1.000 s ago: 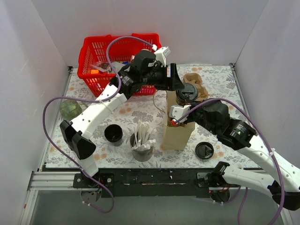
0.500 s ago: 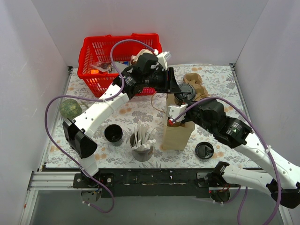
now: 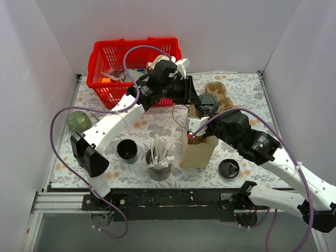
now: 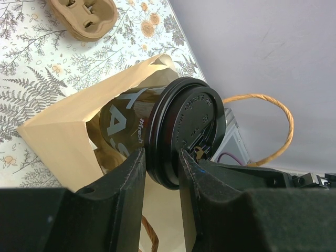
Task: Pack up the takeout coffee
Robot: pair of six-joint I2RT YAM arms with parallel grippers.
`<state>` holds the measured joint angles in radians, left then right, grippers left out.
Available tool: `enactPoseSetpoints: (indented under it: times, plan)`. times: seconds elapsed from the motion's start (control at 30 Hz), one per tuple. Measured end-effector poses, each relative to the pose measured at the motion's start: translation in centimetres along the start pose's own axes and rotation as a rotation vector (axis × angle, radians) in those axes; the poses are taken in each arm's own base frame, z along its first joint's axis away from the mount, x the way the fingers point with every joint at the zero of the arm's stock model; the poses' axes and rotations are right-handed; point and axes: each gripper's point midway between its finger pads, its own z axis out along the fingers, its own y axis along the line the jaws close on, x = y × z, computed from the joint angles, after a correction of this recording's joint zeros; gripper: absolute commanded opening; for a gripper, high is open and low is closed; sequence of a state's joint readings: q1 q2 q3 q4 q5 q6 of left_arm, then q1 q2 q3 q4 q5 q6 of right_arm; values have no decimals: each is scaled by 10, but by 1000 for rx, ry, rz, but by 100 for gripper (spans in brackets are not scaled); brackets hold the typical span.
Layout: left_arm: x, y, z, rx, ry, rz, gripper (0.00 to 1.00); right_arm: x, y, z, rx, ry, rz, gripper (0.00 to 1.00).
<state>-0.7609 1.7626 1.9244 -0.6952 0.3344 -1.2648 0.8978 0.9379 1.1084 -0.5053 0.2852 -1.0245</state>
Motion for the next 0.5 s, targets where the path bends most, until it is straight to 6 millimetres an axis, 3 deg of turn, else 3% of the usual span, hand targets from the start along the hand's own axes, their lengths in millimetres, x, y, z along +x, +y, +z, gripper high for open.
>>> enactPoseSetpoints:
  times: [0.1,0.5]
  plan:
    - [0,1,0,-5,-3,-8,9,0,1,0,-1,-1,10,30]
    - [1,4,3,-17,3,-22,6,-9,8,-4,-57,-40,60,53]
